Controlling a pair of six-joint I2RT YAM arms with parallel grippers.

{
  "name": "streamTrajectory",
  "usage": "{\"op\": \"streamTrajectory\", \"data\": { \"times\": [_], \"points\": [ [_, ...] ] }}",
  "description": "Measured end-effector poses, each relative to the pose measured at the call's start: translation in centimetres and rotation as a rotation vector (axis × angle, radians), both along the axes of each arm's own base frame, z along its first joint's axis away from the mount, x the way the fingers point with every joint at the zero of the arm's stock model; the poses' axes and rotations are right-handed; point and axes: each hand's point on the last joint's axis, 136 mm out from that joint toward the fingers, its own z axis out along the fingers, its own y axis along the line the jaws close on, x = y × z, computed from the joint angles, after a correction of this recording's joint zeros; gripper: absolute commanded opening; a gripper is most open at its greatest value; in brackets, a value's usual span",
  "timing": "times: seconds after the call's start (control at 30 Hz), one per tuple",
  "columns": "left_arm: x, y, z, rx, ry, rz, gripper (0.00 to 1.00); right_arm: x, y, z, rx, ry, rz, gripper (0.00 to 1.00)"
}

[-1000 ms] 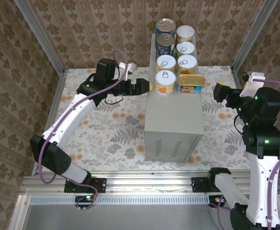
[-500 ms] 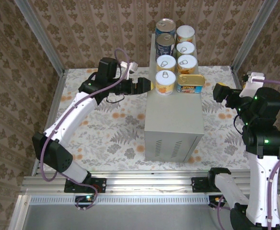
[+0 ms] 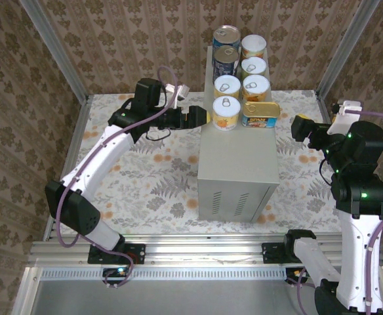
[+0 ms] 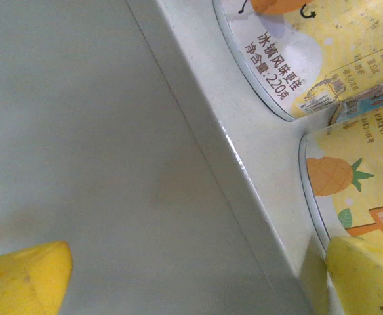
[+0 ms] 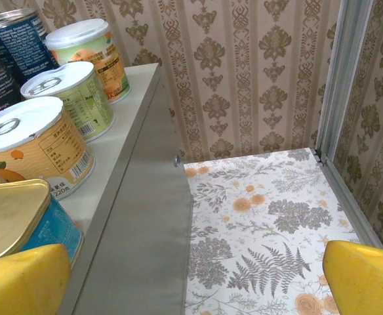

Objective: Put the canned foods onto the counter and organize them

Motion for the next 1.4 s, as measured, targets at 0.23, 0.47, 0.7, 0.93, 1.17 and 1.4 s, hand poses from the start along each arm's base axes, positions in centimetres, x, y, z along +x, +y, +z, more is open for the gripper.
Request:
{"op": "streamTrajectory", "data": {
  "times": [0.23,0.47,0.7,0.93,1.17,1.4],
  "points": [
    [0.08,-0.35,-0.02,0.0,0.001,-0.007,1.0,-0.05,0.01,-0.38,0.001,0.004,0.0,1.0],
    [0.04,-0.38,0.01,-0.001,0.001,-0.009,1.0,-0.04,0.0,-0.47,0.0,0.006,0.0,1.0],
    [0.05,-0.39,-0.01,-0.001,0.001,-0.009,1.0,-0.03,0.01,-0.54,-0.002,0.008,0.001,1.0],
    [0.04,-0.44,-0.01,-0.001,0.002,-0.011,1.0,0.01,0.16,-0.65,-0.002,0.01,0.011,1.0],
    [0.07,-0.53,0.02,-0.002,0.002,-0.013,1.0,-0.02,0.55,-0.62,-0.009,0.009,0.036,1.0],
    [0.03,-0.78,-0.03,-0.002,0.003,-0.019,1.0,-0.03,0.79,-0.88,-0.005,0.012,0.049,1.0]
  ]
}}
